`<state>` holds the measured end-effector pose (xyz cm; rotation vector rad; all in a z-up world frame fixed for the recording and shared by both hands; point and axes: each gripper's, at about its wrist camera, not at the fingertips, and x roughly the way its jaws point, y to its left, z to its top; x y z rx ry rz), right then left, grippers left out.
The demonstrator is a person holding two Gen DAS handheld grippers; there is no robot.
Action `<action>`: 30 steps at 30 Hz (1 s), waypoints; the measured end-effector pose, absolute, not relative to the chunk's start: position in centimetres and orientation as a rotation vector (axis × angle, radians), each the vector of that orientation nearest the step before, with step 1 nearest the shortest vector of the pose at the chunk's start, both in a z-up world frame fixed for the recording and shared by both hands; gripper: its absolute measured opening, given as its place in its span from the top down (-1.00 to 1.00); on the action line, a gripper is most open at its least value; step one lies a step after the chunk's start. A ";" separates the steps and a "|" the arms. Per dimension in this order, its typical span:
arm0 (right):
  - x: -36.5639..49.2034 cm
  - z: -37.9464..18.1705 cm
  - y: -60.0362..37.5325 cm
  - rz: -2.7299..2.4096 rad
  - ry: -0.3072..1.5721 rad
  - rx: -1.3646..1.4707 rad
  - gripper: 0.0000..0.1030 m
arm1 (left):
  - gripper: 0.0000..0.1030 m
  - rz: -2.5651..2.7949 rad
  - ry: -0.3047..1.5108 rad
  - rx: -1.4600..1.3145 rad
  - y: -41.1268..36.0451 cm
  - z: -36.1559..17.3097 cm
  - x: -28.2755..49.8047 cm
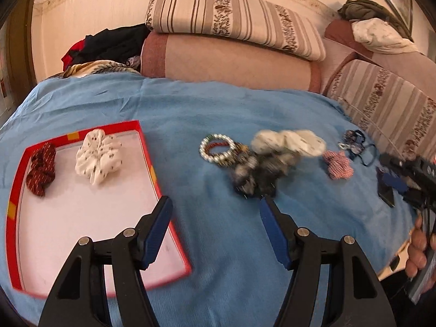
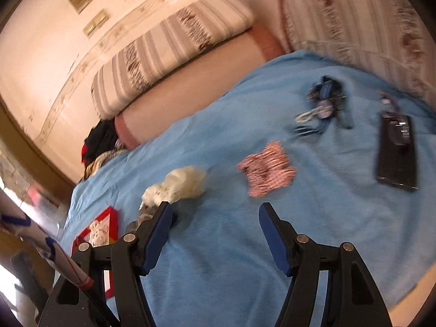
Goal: Organize jewelry
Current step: 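Withdraw both tools from the box toward the remaining jewelry, then grasp the pearl bracelet with the left tool while the right grasps the cream sheer scrunchie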
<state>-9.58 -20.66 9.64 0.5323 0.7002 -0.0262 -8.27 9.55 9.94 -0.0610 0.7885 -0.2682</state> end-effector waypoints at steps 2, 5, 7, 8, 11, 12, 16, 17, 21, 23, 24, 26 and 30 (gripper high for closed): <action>-8.0 9.2 -19.8 -0.003 0.717 0.519 -0.38 | -0.28 -0.260 0.794 -0.072 9.6 9.9 -6.5; -5.5 9.2 -18.9 0.017 0.728 0.490 -0.37 | -0.28 -0.253 0.830 -0.107 9.7 9.3 -3.1; -4.1 9.4 -18.4 0.025 0.729 0.471 -0.37 | -0.28 -0.248 0.855 -0.129 9.5 8.9 -1.2; -3.4 9.4 -18.3 0.028 0.728 0.464 -0.37 | -0.28 -0.244 0.868 -0.145 9.5 8.5 -0.1; -1.8 9.5 -18.0 0.050 0.719 0.447 -0.37 | -0.27 -0.206 0.935 -0.182 8.9 7.4 4.2; -1.6 9.3 -18.0 0.055 0.709 0.445 -0.37 | -0.27 -0.205 0.950 -0.188 8.7 7.1 5.4; -0.9 7.6 -18.2 0.067 0.745 0.455 -0.38 | -0.06 -0.186 1.007 -0.195 8.1 5.2 10.0; -0.6 7.3 -18.3 0.073 0.754 0.461 -0.38 | 0.06 -0.190 1.025 -0.196 8.0 4.6 10.8; -0.4 7.2 -18.6 0.076 0.754 0.462 -0.38 | 0.12 -0.207 1.055 -0.186 7.3 2.8 12.0; -0.2 7.2 -18.6 0.083 0.753 0.468 -0.38 | 0.13 -0.196 1.044 -0.142 6.7 2.6 12.0; -0.2 7.1 -18.6 0.085 0.754 0.473 -0.38 | 0.18 -0.189 1.039 -0.113 6.4 2.6 12.0; -0.1 6.9 -18.6 0.097 0.760 0.491 -0.38 | 0.35 -0.159 1.033 -0.053 5.9 2.4 11.8; 0.2 6.9 -18.7 0.098 0.766 0.500 -0.38 | 0.82 -0.130 1.011 0.101 4.3 2.1 10.8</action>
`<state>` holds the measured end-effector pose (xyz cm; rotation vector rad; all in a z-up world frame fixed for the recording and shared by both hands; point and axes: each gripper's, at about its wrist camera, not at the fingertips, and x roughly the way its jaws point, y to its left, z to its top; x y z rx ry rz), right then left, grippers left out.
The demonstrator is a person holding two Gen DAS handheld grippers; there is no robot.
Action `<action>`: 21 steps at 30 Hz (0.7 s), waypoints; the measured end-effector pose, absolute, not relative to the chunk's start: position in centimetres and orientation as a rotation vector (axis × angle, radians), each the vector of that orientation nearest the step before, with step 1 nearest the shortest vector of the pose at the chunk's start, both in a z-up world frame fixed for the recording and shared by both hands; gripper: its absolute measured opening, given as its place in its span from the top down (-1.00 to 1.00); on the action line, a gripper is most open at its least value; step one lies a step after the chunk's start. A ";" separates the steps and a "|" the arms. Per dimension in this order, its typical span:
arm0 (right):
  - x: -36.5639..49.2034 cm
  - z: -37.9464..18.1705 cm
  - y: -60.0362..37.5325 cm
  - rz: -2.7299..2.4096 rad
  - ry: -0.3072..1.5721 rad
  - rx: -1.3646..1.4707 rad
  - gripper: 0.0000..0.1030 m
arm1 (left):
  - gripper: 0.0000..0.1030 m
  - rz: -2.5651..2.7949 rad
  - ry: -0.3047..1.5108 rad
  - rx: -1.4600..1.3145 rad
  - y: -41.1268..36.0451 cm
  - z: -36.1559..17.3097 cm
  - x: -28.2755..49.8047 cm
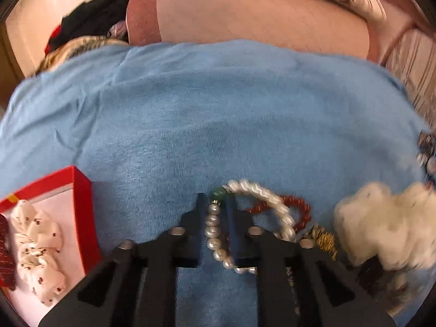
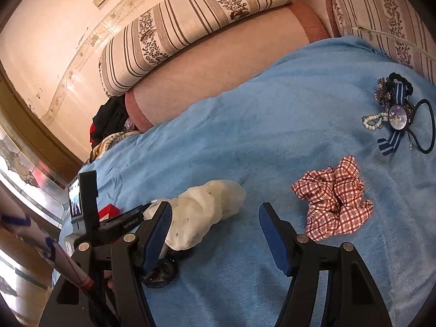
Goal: Organize jewelry
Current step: 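Grasp the pearl bracelet with the left tool while the right grasps the cream sheer scrunchie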
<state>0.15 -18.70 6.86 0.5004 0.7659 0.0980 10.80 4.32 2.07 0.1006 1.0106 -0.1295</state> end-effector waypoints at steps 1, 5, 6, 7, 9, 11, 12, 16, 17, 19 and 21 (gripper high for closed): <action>0.1 6.8 -18.9 0.095 0.765 0.509 -0.38 | 0.82 -0.133 1.010 0.103 4.4 2.1 10.7; -0.1 6.5 -19.3 0.094 0.768 0.539 -0.38 | 0.83 -0.203 1.012 0.025 5.4 2.7 9.8; 0.1 6.4 -19.3 0.102 0.774 0.554 -0.38 | 0.83 -0.205 1.006 0.024 5.5 2.9 9.6; 0.3 6.2 -19.2 0.113 0.781 0.569 -0.38 | 0.83 -0.210 0.996 0.021 5.5 3.1 9.4; 1.1 5.4 -19.0 0.146 0.804 0.627 -0.38 | 0.83 -0.219 0.984 0.022 5.4 3.4 9.0; 2.1 4.8 -18.6 0.158 0.822 0.674 -0.38 | 0.83 -0.221 0.972 0.029 5.2 3.7 8.8; 2.5 4.3 -18.6 0.160 0.831 0.696 -0.38 | 0.83 -0.221 0.972 0.030 5.2 3.7 8.8; 3.8 2.3 -18.1 0.177 0.882 0.750 0.15 | 0.83 -0.225 0.983 0.019 5.2 3.5 8.7; 4.0 2.0 -18.1 0.190 0.894 0.760 0.53 | 0.83 -0.226 0.986 0.015 5.2 3.4 8.7; 3.9 2.1 -17.9 0.188 0.890 0.744 0.64 | 0.83 -0.233 0.987 0.007 5.3 3.4 8.7; 3.4 3.1 -17.8 0.179 0.850 0.703 0.71 | 0.83 -0.235 0.979 0.000 5.4 3.7 8.6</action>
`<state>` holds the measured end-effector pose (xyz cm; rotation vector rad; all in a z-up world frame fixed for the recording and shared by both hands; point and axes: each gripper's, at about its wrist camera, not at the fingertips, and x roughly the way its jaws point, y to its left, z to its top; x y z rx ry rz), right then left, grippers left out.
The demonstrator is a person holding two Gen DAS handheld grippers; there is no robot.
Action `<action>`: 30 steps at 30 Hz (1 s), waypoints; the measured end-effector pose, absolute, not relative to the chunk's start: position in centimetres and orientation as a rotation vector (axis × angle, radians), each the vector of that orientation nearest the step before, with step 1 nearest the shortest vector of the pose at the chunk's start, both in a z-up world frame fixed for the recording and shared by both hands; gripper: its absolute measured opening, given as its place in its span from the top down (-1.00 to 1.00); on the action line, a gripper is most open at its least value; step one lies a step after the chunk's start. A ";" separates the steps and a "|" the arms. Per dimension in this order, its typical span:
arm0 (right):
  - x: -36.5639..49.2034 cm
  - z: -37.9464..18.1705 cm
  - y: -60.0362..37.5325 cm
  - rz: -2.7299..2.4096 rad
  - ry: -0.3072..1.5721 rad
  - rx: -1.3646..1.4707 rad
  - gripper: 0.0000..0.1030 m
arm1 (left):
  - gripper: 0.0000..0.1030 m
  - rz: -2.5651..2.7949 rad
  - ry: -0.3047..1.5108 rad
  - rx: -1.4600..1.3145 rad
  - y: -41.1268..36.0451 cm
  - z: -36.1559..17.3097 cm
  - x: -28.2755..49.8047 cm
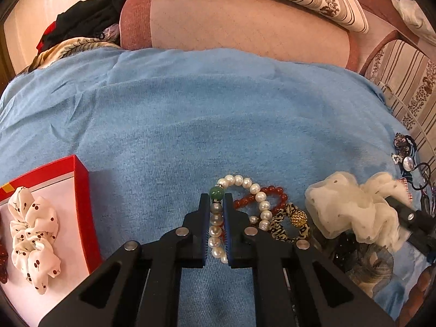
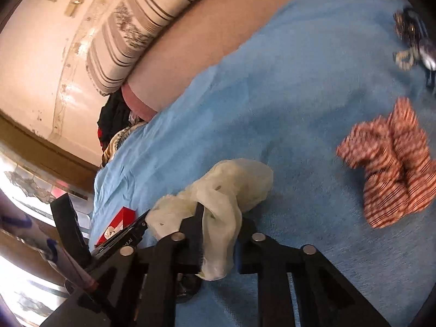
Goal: Organize jewelry
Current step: 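Grasp the pearl bracelet with the left tool while the right grasps the cream sheer scrunchie, then carry the pearl bracelet and cream scrunchie over the red box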
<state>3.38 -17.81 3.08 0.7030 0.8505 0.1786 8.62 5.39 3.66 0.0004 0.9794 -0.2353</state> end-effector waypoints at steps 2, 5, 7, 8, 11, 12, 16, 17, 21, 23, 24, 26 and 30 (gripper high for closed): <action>2.7 4.6 -17.8 0.152 0.781 0.639 0.73 | 0.83 -0.243 0.972 -0.010 5.6 3.9 8.6; 2.1 5.9 -17.8 0.116 0.722 0.578 0.74 | 0.83 -0.251 0.960 -0.020 5.6 4.3 8.5; 1.8 6.4 -18.0 0.115 0.698 0.570 0.74 | 0.83 -0.261 0.954 -0.027 5.7 4.7 8.5; 1.7 6.6 -17.9 0.111 0.687 0.556 0.74 | 0.83 -0.263 0.947 -0.029 5.7 4.9 8.4; 1.4 7.1 -17.8 0.110 0.664 0.525 0.74 | 0.83 -0.271 0.922 -0.027 5.6 5.8 8.1; 1.2 7.3 -17.7 0.110 0.652 0.516 0.74 | 0.83 -0.276 0.913 -0.032 5.7 6.2 7.9; 0.9 8.0 -17.0 0.107 0.619 0.470 0.74 | 0.83 -0.291 0.893 -0.038 5.7 7.2 7.6; 0.8 8.2 -16.8 0.105 0.612 0.457 0.74 | 0.83 -0.299 0.886 -0.038 5.6 7.6 7.4; 0.4 8.6 -16.5 0.094 0.591 0.429 0.74 | 0.83 -0.318 0.863 -0.040 5.3 8.5 6.8; 0.5 8.7 -16.4 0.094 0.589 0.424 0.74 | 0.83 -0.326 0.855 -0.039 5.1 8.9 6.6; 0.5 8.7 -16.3 0.094 0.588 0.420 0.74 | 0.83 -0.326 0.850 -0.039 5.1 9.1 6.5; 0.4 8.7 -16.3 0.091 0.582 0.416 0.74 | 0.83 -0.328 0.844 -0.038 5.2 9.4 6.2; 0.1 8.9 -16.0 0.100 0.572 0.413 0.74 | 0.83 -0.326 0.816 -0.046 5.9 10.6 5.3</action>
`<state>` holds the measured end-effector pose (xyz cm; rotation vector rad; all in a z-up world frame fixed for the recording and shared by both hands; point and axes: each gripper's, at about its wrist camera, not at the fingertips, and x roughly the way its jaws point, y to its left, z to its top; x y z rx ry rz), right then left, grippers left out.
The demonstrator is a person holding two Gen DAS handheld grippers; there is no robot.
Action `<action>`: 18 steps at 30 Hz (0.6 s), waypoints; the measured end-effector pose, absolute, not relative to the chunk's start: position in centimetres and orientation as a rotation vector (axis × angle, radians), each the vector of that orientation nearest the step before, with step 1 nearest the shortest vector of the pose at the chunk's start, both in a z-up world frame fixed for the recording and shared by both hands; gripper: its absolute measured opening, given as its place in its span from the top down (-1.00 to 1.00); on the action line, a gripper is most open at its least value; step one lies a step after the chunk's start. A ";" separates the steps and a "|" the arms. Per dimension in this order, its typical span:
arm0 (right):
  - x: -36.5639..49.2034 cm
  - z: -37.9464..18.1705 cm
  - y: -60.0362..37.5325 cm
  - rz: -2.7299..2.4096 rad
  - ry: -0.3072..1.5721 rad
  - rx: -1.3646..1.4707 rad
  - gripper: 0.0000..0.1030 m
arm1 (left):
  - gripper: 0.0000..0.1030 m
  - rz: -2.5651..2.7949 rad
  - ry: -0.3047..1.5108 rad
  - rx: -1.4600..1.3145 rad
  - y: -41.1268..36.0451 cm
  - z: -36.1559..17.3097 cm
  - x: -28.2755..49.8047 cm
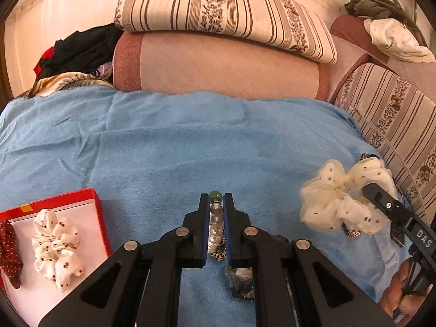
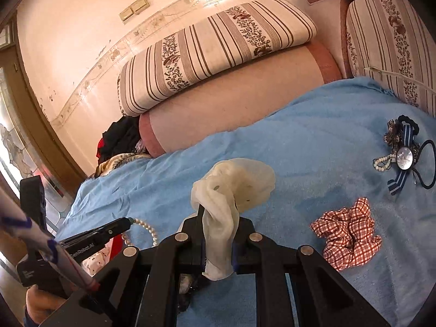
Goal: Organize jewelry
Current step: 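Carry the pearl bracelet and cream scrunchie over the red box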
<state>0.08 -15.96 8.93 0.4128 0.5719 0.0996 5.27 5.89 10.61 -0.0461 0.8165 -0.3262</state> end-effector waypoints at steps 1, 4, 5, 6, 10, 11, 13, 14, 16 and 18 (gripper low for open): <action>-0.1 9.0 -15.8 0.105 0.570 0.409 0.74 | 0.83 -0.325 0.808 -0.049 6.1 10.9 5.0; -0.6 9.4 -15.4 0.115 0.557 0.397 0.74 | 0.83 -0.320 0.782 -0.057 6.5 11.9 3.7; -0.8 9.5 -15.2 0.116 0.550 0.389 0.74 | 0.83 -0.319 0.777 -0.059 6.6 12.0 3.4; -1.0 9.6 -15.0 0.117 0.544 0.383 0.74 | 0.83 -0.315 0.769 -0.061 6.9 12.2 2.7; -1.9 10.1 -13.6 0.136 0.525 0.340 0.74 | 0.83 -0.298 0.749 -0.060 7.5 12.6 1.1; -2.2 10.1 -13.1 0.144 0.522 0.326 0.74 | 0.83 -0.291 0.742 -0.063 7.8 12.7 0.7; -2.6 10.3 -12.2 0.158 0.518 0.298 0.74 | 0.83 -0.286 0.736 -0.069 8.2 12.9 0.1; -2.9 10.4 -11.7 0.163 0.511 0.278 0.74 | 0.83 -0.281 0.733 -0.068 8.4 13.0 -0.3; -3.2 10.6 -10.7 0.173 0.504 0.246 0.74 | 0.83 -0.269 0.725 -0.073 9.1 13.1 -1.1; -3.8 10.8 -9.7 0.189 0.497 0.222 0.74 | 0.83 -0.252 0.720 -0.081 9.9 13.1 -2.0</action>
